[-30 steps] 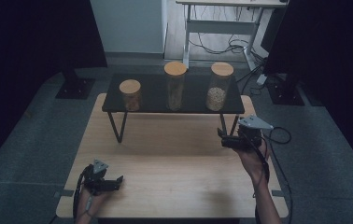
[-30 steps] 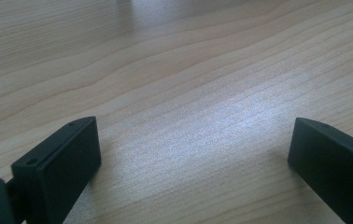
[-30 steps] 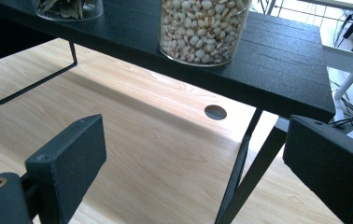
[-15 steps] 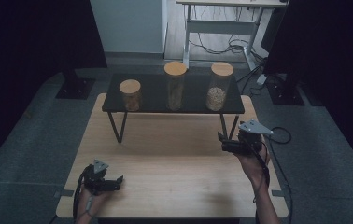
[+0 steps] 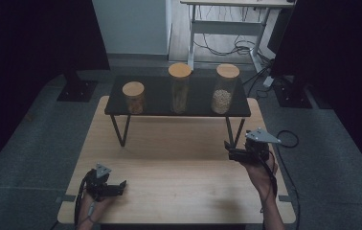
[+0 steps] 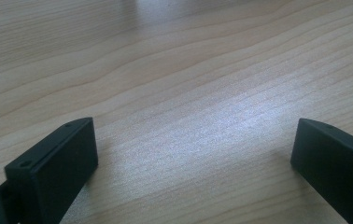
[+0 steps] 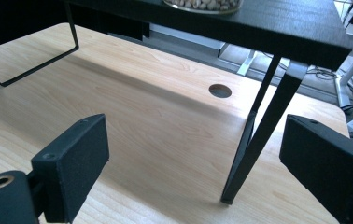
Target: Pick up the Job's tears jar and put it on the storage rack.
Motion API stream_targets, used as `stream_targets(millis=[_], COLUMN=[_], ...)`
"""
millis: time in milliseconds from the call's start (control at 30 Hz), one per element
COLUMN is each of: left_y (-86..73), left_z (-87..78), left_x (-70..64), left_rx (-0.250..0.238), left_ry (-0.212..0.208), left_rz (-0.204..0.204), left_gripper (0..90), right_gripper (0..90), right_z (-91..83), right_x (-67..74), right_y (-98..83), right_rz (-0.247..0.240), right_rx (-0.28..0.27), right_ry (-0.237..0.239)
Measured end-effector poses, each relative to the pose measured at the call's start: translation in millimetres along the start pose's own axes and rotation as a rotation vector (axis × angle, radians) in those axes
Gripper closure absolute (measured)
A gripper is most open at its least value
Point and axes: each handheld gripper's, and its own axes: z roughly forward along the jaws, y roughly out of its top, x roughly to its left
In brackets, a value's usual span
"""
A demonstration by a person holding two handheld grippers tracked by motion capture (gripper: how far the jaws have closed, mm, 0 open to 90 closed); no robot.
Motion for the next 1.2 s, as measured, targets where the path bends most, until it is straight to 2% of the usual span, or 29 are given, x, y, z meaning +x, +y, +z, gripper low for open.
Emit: stream_targets(millis=[367, 1200], left_y=[-0.1, 0.0], left_z=[0.0, 0.3], left_x=[-0.3, -0.6], left_rx=[-0.002, -0.003], left_ry=[0.001, -0.001], left_rz=[-0.002, -0.003], left_gripper=[2.1, 1.6], right_gripper=[7.5, 2.9], right_z=[-1.1, -2.6], right_x=[-1.0, -2.6], right_y=[-11.7, -43.3], right_rz=[0.012, 0.037], right_rx=[0.009, 0.052], right_ry=[-0.002, -0.048])
